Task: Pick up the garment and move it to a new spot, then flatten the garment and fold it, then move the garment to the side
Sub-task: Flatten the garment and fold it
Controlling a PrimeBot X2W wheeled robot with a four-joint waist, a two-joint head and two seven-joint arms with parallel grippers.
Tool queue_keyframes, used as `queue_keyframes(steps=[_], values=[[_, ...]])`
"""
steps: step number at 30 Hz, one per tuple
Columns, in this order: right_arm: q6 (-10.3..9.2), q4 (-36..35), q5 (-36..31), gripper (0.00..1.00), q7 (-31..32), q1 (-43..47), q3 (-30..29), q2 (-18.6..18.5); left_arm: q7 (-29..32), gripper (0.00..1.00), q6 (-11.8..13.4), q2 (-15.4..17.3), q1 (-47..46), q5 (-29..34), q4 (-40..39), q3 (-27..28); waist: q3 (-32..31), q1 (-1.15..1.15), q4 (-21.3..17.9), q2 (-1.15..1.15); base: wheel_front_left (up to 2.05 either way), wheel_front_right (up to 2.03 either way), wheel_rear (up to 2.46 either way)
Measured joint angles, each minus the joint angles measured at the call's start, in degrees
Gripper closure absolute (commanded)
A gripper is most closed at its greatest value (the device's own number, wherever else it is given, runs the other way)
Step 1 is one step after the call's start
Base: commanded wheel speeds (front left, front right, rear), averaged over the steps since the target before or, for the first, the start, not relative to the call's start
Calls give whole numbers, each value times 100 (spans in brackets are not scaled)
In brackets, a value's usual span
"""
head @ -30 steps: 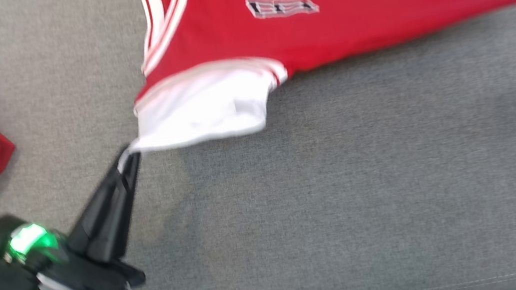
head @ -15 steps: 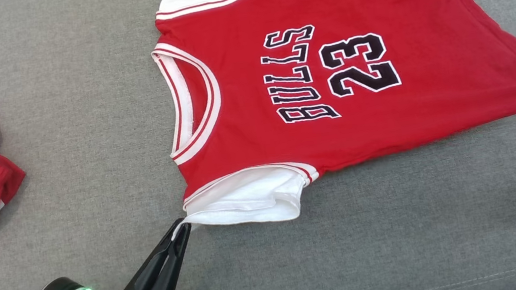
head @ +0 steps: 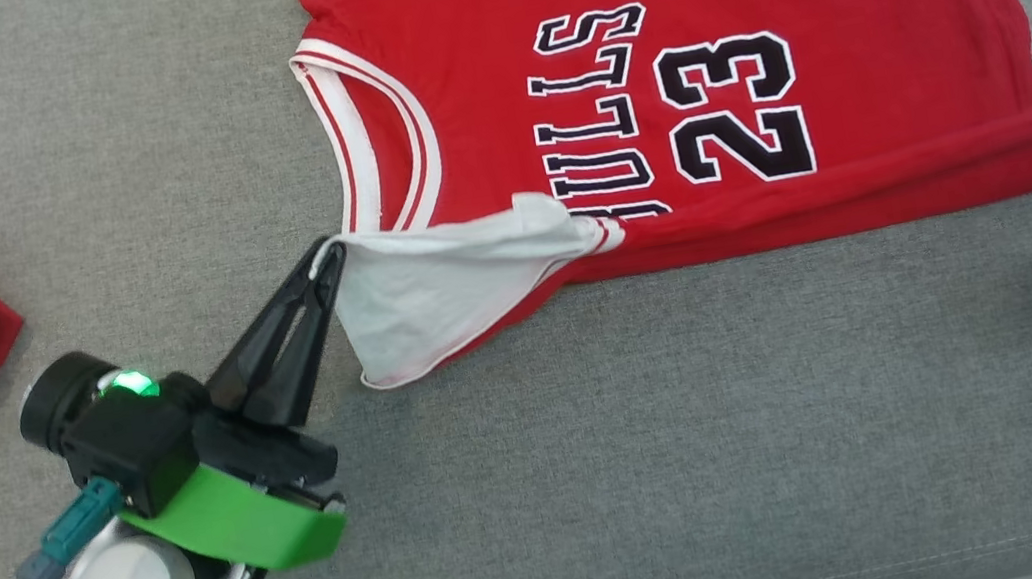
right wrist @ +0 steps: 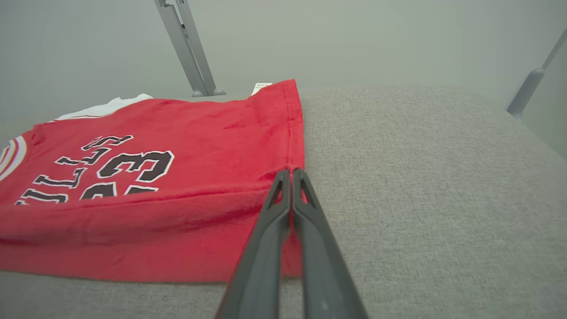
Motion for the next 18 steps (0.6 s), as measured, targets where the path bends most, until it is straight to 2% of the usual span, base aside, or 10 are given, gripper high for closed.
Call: queue_keyframes(steps=[13, 15, 16, 17, 18], values=[[1, 512, -86, 100, -146, -1199, 264, -111, -192, 100, -74, -16, -1753, 508, 1124, -439, 714, 0, 64, 0, 0, 0, 0], [1, 582, -68, 84, -146, -1334, 335, -89, -235, 100, -67, -15, -1925, 688, 1323, -459, 805, 0, 68, 0, 0, 0, 0], [1, 621, -63, 0, -147, -1390, 374, -68, -255, 100, -58, -31, -1987, 711, 1422, -478, 849, 0, 69, 0, 0, 0, 0], [1, 660, -40, 0, -154, -1428, 380, -41, -301, 100, -58, -62, -2025, 734, 1502, -500, 889, 0, 70, 0, 0, 0, 0], [1, 692, -16, 0, -165, -1456, 379, -23, -327, 59, -58, -93, -2045, 736, 1559, -511, 914, 0, 70, 0, 0, 0, 0]])
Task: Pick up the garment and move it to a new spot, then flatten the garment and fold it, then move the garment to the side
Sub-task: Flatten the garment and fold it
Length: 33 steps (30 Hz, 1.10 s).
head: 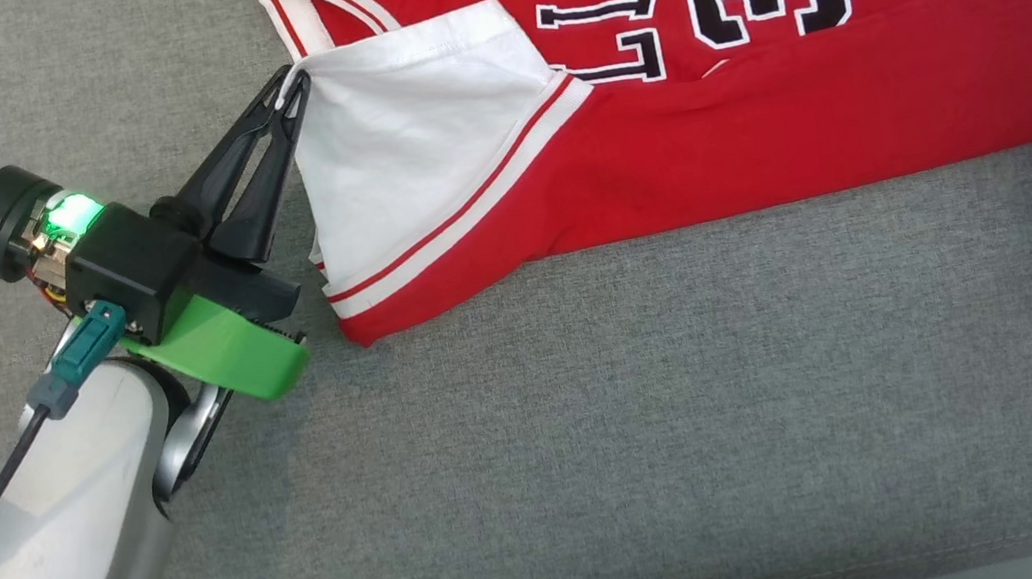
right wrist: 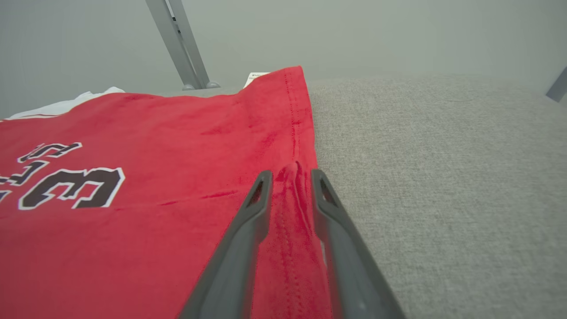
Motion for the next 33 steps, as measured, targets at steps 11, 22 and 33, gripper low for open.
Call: queue_keyframes(steps=[11, 22, 33], values=[[-1, -74, -9, 0, -108, 382, -169, 334, -209, 0, 641, -330, 1107, -449, -101, 439, -238, 0, -57, 0, 0, 0, 0], [-1, -169, -78, 0, -110, 907, -289, 725, 378, 0, 550, -615, 2059, -1276, 371, 199, -703, 0, -91, 0, 0, 0, 0], [-1, 477, 350, 0, -113, 765, 66, 683, 553, 100, 460, -679, 1941, -1392, 548, 81, -668, 0, -148, 0, 0, 0, 0]])
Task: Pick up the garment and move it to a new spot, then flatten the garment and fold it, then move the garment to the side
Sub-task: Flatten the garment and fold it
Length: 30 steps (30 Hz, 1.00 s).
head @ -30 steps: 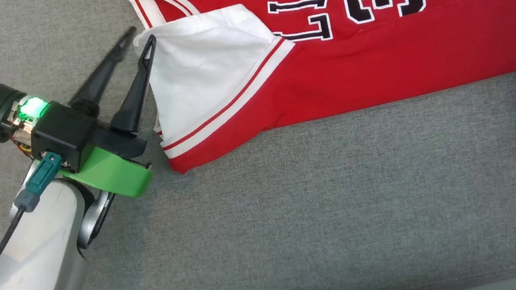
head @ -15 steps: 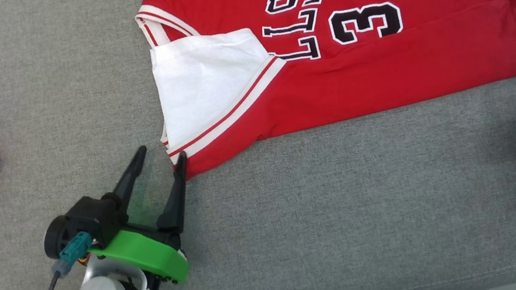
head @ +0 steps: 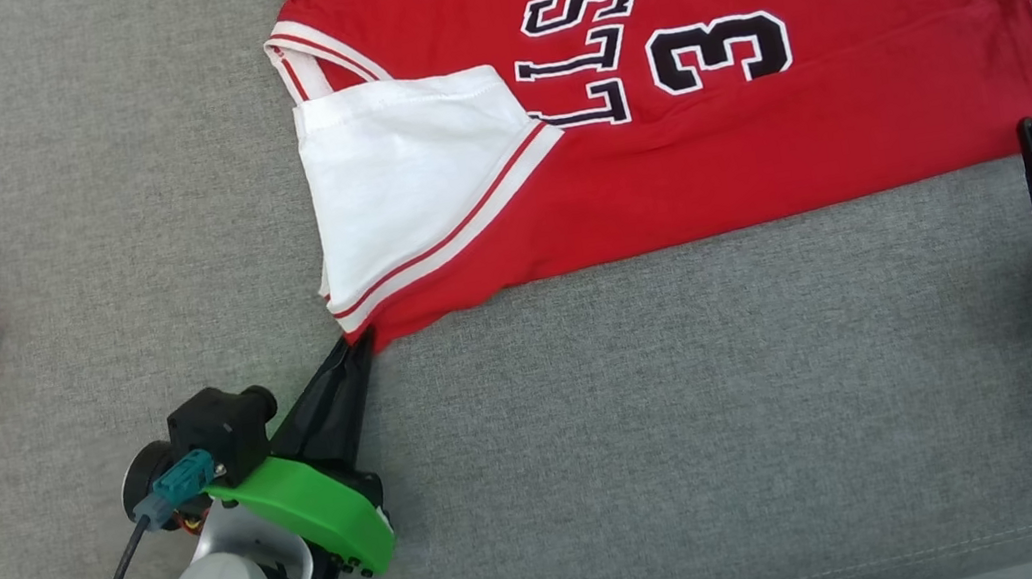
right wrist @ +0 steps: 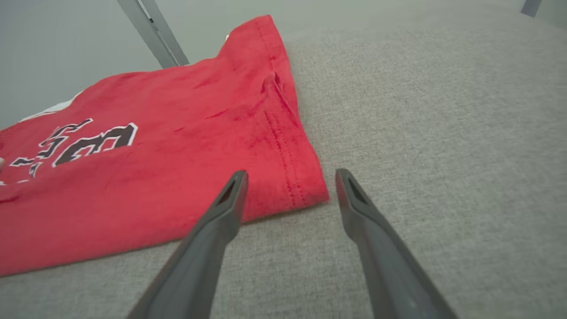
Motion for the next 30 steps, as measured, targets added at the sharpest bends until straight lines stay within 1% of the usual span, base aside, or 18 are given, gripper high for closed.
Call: queue_keyframes(steps=[5, 7, 8, 9, 10, 11, 16, 20, 24, 27, 30], values=[[-3, 510, 288, 0, 23, -447, 227, -8, 86, 100, 51, 171, 65, -12, -258, 23, 4, 0, 48, 0, 0, 0, 0], [-3, 690, 376, 0, 142, -580, 392, -8, 120, 100, 57, 202, 70, -10, -333, 14, 6, 0, 73, 0, 0, 0, 0], [-3, 771, 432, 3, 192, -616, 468, -14, 132, 100, 57, 218, 69, 1, -363, 5, 5, 0, 92, 0, 0, 0, 0], [-3, 823, 487, 55, 236, -648, 531, -47, 154, 100, 58, 223, 69, 5, -380, 0, 2, 0, 114, 0, 0, 0, 0], [-4, 849, 542, 85, 243, -675, 598, -85, 159, 100, 58, 229, 69, 7, -398, -14, -3, 0, 134, 0, 0, 0, 0], [-4, 845, 594, 100, 235, -680, 643, -122, 164, 100, 58, 238, 69, 14, -413, -22, -9, 0, 147, 0, 0, 0, 0], [-2, 790, 766, 100, 109, -537, 784, -352, 215, 100, 107, 302, 176, -44, -590, -10, -99, 0, 174, 0, 0, 0, 0], [1, 560, 805, 100, 55, -208, 909, -577, 316, 100, 177, 409, 460, -110, -906, -19, -217, 0, 154, 0, 0, 0, 0], [3, 293, 816, 100, 31, 214, 902, -833, 515, 100, 268, 567, 838, -159, -1300, -93, -347, 0, 125, 0, 0, 0, 0], [3, 107, 790, 100, 29, 567, 843, -947, 653, 100, 385, 684, 1133, -181, -1570, -151, -424, 0, 104, 0, 0, 0, 0], [4, -91, 710, 100, 21, 942, 671, -1004, 740, 100, 552, 779, 1411, -179, -1829, -190, -485, 0, 81, 0, 0, 0, 0]])
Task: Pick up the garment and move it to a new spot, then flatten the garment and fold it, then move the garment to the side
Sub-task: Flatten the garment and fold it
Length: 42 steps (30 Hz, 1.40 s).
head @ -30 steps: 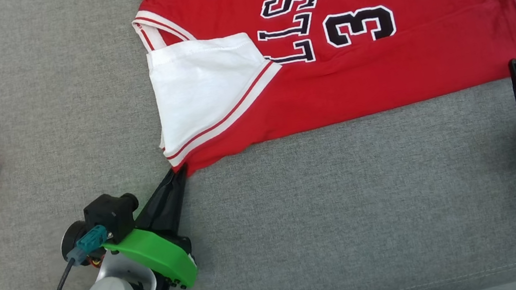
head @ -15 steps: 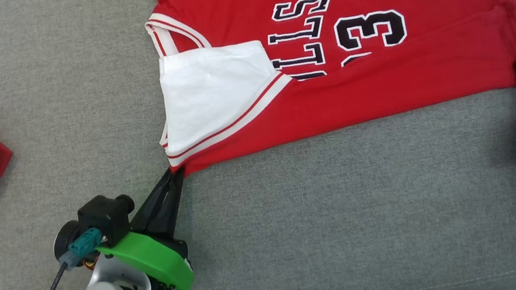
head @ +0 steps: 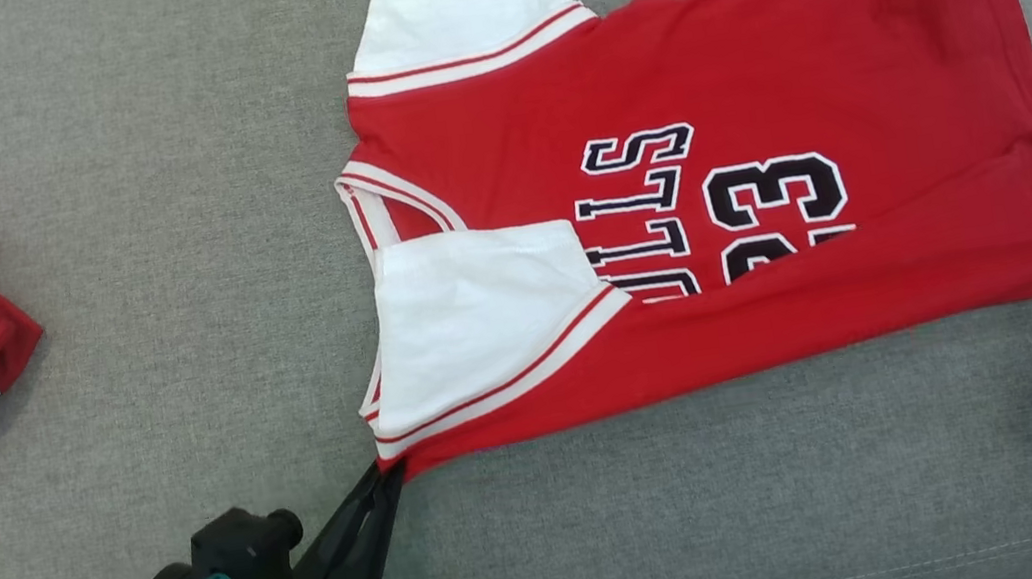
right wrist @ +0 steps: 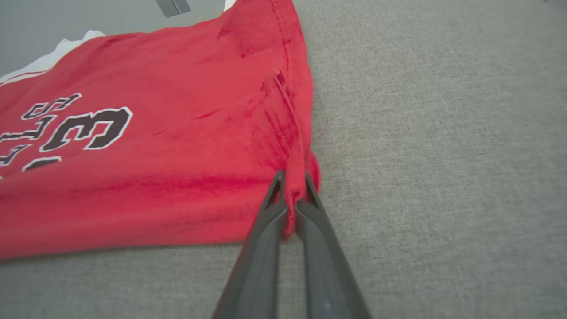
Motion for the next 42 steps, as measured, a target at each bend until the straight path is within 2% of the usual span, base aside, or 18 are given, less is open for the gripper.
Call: queue_keyframes(steps=[7, 8, 9, 10, 11, 12, 14, 18, 22, 25, 28, 34, 38, 42], values=[[-1, -232, -166, 100, 22, 384, -265, 79, 85, 100, 210, 58, 274, -9, -286, -20, -17, 0, -52, 0, 0, 0, 0], [-1, -241, -215, 93, 49, 385, -296, 97, 134, 100, 211, 60, 280, -13, -305, -45, -17, 0, -51, 0, 0, 0, 0], [-1, -249, -248, 78, 66, 386, -323, 111, 169, 100, 211, 63, 281, -13, -310, -68, -16, 0, -50, 0, 0, 0, 0], [-1, -268, -259, 58, 110, 387, -349, 131, 185, 99, 211, 64, 280, -13, -310, -85, -13, 0, -47, 0, 0, 0, 0], [-1, -286, -265, 18, 124, 387, -366, 146, 238, 87, 210, 68, 279, -13, -299, -104, -11, 0, -44, 0, 0, 0, 0], [-1, -303, -285, 0, 167, 387, -391, 165, 302, 63, 205, 79, 266, -13, -275, -134, -8, 0, -40, 0, 0, 0, 0], [-2, -331, -312, 0, 222, 399, -471, 175, 326, 0, 213, 76, 242, 4, -236, -162, -5, 0, -27, 0, 0, 0, 0], [-3, -506, -353, 0, 223, 556, -725, 163, 403, 0, 289, 77, 213, 57, -266, -202, -9, 0, 5, 0, 0, 0, 0], [-3, -914, -528, 0, 203, 824, -1099, 99, 424, 0, 417, 222, 221, 43, -748, -16, -38, 0, 21, 0, 0, 0, 0], [-4, -1273, -790, 0, 170, 849, -1305, 134, 426, 0, 530, 475, 75, 130, -1170, 275, -24, 0, 4, 0, 0, 0, 0], [-4, -1615, -1025, 0, 235, 738, -1337, 330, 568, 0, 605, 754, -591, 393, -1325, 588, 59, 0, -5, 0, 0, 0, 0], [-4, -1880, -1428, 0, 459, 107, -1128, 564, 1306, 0, 162, 853, -2491, 386, -909, 803, 397, 0, -33, 0, 0, 0, 0], [-4, -1860, -1677, 0, 367, -469, -923, 693, 1979, 0, -219, 599, -3854, 45, -252, 772, 711, 0, -107, 0, 0, 0, 0], [-4, -1798, -1925, 0, 147, -925, -740, 920, 2541, 0, -537, 558, -4923, -58, 510, 720, 984, 0, -245, 0, 0, 0, 0]])
